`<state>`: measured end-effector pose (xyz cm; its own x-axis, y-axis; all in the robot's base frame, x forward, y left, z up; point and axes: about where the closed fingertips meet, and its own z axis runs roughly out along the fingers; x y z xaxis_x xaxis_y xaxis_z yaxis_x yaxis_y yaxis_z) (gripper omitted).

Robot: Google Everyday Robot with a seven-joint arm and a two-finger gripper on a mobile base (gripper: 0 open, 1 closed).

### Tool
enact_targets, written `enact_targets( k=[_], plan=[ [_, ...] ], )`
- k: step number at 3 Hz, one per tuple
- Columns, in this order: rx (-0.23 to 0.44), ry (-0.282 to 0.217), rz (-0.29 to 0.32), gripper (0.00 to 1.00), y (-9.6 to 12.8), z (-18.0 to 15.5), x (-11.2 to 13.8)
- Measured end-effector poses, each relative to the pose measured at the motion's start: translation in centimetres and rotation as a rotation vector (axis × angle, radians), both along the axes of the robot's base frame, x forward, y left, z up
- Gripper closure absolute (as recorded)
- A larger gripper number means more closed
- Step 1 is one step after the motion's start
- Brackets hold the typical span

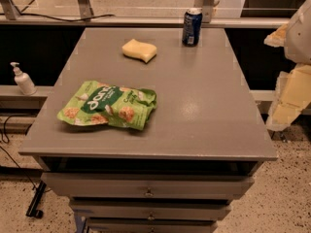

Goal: Pick sponge

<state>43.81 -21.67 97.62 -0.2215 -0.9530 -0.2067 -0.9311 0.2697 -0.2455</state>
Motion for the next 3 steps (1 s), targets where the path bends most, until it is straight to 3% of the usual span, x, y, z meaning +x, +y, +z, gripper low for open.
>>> enact_targets(
  k=[1, 2, 3],
  plan=[
    [0.0, 0.0, 0.0, 0.0, 0.0, 0.0, 0.0],
    [0.06, -0.029, 0.055, 0.0, 2.2, 0.9, 2.3],
    [0.158, -0.063, 0.139, 0.0, 7.1, 1.6, 6.6]
  ],
)
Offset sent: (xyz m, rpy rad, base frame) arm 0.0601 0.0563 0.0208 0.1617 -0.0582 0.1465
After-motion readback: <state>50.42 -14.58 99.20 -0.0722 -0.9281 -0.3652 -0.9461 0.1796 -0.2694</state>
